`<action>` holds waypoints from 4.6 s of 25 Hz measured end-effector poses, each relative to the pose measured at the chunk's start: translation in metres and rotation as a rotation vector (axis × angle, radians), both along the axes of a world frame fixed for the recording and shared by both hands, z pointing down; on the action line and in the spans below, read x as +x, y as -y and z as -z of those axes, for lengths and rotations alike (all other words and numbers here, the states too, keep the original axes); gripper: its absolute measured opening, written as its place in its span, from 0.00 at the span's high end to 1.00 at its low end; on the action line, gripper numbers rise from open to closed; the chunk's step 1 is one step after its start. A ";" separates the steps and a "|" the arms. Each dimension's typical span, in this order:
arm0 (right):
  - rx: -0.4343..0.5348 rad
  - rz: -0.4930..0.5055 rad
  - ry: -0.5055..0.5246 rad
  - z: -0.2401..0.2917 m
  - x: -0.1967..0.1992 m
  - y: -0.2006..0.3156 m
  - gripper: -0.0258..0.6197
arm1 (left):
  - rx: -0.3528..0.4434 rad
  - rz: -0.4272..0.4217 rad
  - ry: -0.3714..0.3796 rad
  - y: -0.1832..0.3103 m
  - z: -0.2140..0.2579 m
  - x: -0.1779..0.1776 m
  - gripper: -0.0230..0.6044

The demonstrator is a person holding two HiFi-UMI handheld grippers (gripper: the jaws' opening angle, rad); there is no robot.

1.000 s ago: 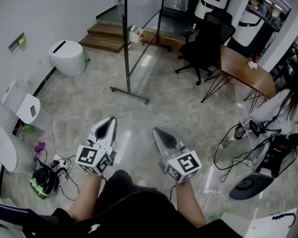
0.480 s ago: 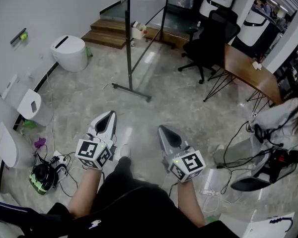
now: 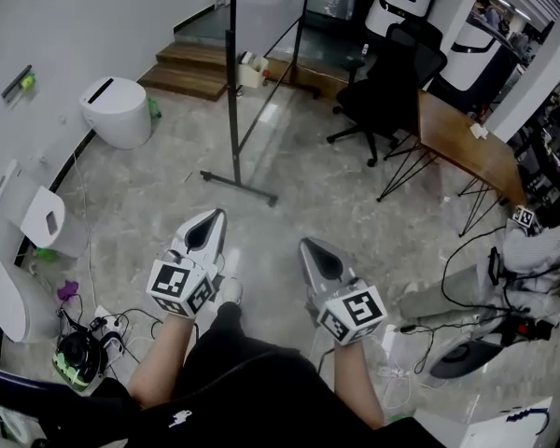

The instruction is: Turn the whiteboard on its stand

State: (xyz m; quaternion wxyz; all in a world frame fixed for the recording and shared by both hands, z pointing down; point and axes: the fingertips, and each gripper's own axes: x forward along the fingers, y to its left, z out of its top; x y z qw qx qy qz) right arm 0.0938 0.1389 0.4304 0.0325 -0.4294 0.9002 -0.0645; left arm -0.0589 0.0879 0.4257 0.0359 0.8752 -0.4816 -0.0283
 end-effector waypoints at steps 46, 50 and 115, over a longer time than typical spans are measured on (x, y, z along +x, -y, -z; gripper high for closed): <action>0.082 -0.001 -0.001 0.051 -0.084 0.340 0.95 | -0.001 -0.053 0.064 0.364 0.013 -0.045 0.95; 0.099 0.037 0.012 0.060 -0.085 0.358 0.95 | 0.015 -0.029 0.047 0.381 0.019 -0.040 0.95; 0.089 -0.004 0.007 0.063 -0.128 0.566 0.95 | -0.085 0.272 0.196 0.709 -0.016 -0.069 0.49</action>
